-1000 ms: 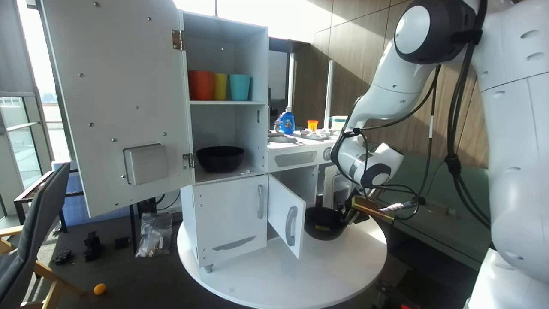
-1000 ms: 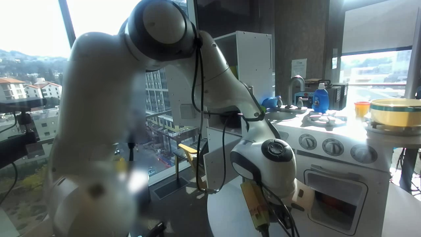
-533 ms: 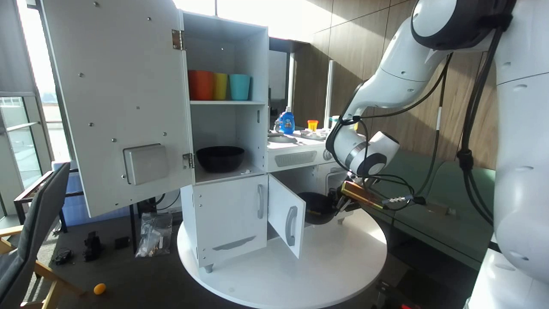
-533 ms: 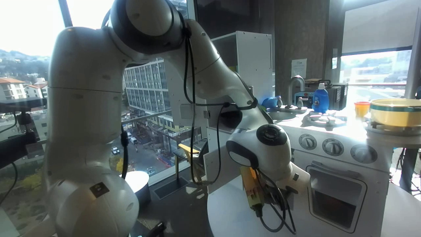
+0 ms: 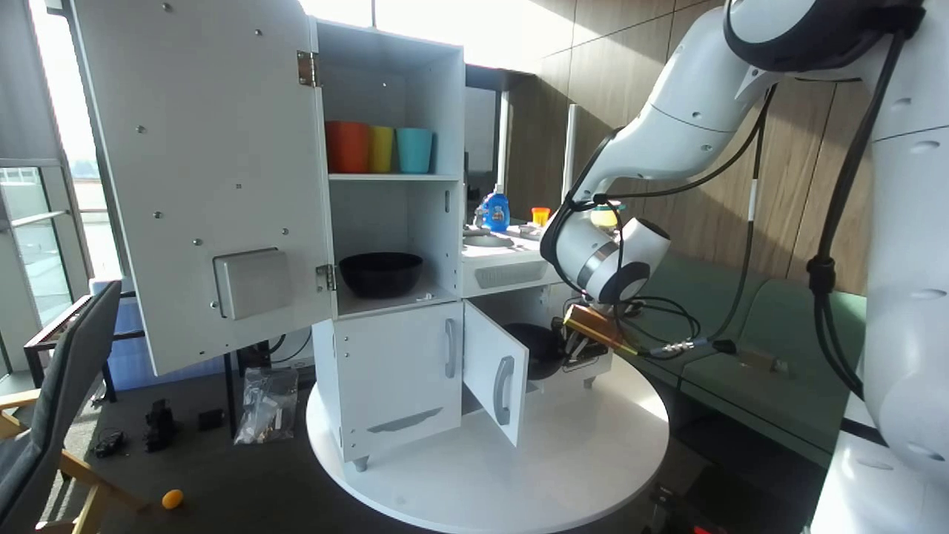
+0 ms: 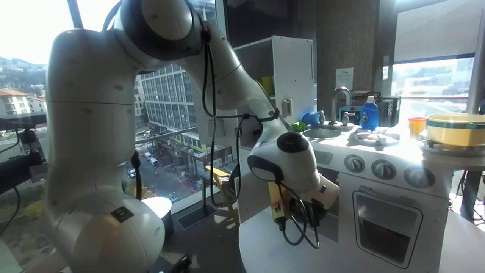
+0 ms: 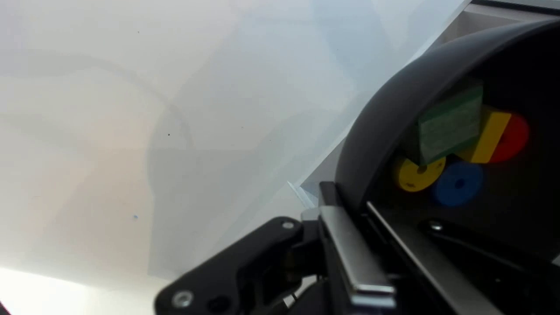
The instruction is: Open the bottom middle cabinet door and put the black bowl inside
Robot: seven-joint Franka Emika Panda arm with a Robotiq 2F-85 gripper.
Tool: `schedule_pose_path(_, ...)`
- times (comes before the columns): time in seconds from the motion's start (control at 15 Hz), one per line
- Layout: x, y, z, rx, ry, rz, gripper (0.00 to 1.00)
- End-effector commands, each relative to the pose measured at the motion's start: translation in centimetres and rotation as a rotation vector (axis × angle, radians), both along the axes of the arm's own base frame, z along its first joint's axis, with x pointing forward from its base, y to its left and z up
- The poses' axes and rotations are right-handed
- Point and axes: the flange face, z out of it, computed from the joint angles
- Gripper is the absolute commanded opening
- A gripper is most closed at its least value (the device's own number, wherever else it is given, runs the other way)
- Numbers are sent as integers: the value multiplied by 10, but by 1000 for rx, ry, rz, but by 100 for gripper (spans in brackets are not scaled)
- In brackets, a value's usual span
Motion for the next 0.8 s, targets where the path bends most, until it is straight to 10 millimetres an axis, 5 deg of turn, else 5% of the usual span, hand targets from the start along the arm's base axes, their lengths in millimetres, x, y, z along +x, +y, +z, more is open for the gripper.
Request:
schedule_pose_path(0.0, 9, 24, 16, -29, -29, -72, 2)
schedule_pose_path(0.73, 52, 78, 24, -67, -88, -195, 2)
